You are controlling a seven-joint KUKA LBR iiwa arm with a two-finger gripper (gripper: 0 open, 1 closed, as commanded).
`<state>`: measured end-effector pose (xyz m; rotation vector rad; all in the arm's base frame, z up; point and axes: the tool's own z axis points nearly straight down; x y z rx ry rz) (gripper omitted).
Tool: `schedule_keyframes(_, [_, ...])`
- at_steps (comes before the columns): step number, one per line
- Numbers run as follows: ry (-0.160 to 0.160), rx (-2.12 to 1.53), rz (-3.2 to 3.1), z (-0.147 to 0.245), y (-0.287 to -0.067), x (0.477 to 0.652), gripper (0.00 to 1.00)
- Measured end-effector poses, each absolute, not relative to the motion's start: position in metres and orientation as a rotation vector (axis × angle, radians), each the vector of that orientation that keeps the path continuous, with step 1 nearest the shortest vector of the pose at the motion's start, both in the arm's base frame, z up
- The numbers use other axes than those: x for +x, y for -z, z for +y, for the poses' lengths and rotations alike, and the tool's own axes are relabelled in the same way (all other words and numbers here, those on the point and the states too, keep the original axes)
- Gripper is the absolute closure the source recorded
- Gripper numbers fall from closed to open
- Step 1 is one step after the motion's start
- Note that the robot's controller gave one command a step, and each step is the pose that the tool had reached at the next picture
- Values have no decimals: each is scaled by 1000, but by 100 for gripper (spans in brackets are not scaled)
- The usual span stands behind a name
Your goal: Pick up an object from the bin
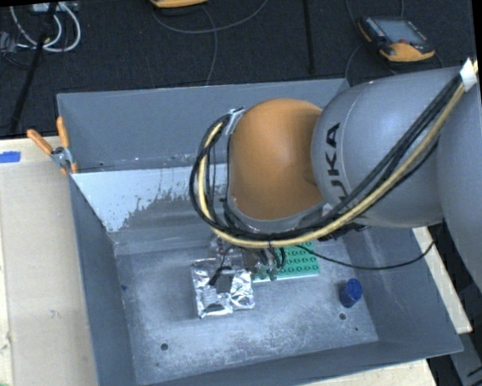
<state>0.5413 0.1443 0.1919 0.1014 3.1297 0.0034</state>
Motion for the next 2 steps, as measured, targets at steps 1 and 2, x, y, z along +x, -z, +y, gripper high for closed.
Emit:
schedule_keyframes(1, [-6, 38, 3132, 169, -302, 521, 100])
schedule_keyframes(2, [0, -380, 3120, 168, -295, 509, 100])
